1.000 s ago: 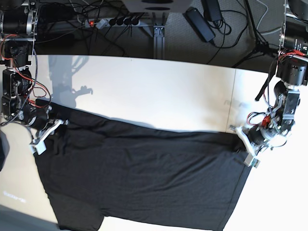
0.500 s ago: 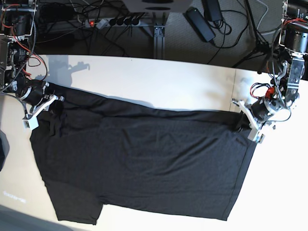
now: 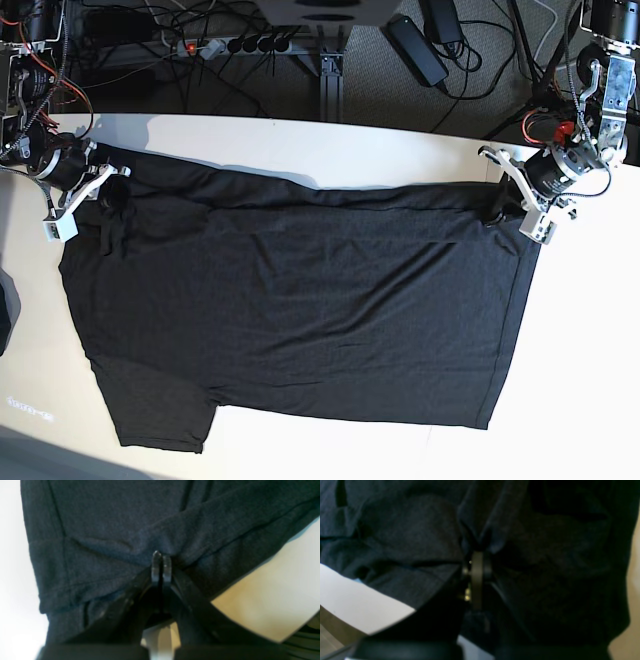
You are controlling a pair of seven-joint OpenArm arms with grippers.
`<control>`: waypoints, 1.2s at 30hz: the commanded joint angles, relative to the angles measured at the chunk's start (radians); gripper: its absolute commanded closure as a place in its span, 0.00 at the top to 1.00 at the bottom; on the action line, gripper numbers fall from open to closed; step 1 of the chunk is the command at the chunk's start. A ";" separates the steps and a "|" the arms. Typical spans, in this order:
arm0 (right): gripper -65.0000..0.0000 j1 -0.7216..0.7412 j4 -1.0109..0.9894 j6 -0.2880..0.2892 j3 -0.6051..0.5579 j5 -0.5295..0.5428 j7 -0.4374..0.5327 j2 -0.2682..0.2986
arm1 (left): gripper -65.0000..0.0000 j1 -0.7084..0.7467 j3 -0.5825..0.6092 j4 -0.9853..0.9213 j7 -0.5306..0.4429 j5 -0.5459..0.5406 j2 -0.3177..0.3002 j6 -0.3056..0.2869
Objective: Fold the T-shirt properly
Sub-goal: 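Drag the shirt with both grippers to straighten it flat on the table, then release the left gripper and move it to the shirt's hem edge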
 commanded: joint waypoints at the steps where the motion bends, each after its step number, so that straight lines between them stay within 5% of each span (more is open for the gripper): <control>1: 0.00 -0.021 -0.005 0.044 0.000 -0.055 -0.071 0.022 | 0.00 0.028 -0.006 0.006 0.061 0.029 -0.012 0.001; 22: 0.00 -0.082 -0.003 0.044 0.000 -0.048 -0.096 0.051 | 0.00 0.203 -0.068 0.147 0.064 0.033 -0.009 0.001; 36: 0.00 -0.098 -0.003 0.043 0.065 -0.033 -0.092 0.102 | 0.00 0.182 -0.068 0.168 0.065 0.025 -0.009 0.001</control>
